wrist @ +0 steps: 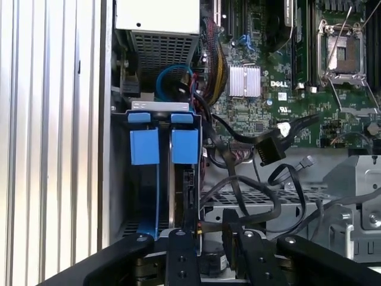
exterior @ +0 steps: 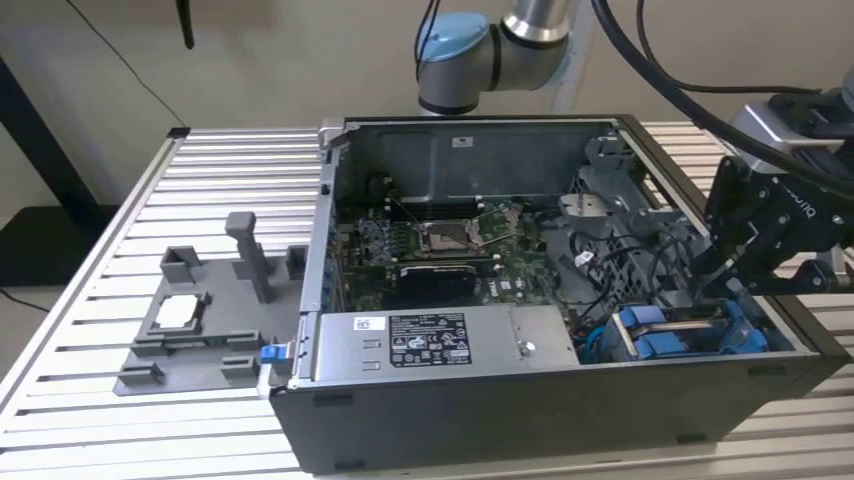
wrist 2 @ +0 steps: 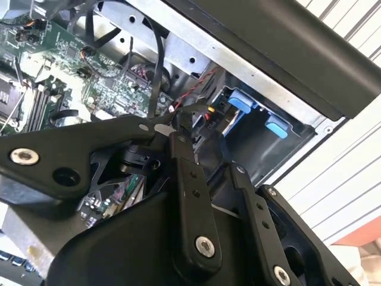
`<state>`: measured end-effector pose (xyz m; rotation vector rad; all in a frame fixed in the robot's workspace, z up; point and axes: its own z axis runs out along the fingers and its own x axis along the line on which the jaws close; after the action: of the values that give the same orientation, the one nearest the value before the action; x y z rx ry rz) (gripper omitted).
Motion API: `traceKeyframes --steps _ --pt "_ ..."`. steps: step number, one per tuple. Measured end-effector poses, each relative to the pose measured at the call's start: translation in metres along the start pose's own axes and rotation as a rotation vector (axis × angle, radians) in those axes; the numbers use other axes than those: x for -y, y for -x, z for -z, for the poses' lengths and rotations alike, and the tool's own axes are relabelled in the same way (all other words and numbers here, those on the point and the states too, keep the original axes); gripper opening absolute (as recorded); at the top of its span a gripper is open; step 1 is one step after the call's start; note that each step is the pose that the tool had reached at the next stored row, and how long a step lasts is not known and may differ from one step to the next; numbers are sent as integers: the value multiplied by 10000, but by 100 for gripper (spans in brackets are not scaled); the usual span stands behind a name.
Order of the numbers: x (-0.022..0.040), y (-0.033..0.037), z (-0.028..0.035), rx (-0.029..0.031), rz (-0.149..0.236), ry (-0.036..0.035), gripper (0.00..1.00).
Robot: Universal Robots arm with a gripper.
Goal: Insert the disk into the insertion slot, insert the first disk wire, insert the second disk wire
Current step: 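Insert the first disk wire, then insert the second disk wire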
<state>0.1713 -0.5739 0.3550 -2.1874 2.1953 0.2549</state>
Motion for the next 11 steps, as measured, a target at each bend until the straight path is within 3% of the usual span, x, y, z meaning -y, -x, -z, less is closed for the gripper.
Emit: traceKeyframes --steps 11 --pt "-108 169 65 -40 17 -148 33"
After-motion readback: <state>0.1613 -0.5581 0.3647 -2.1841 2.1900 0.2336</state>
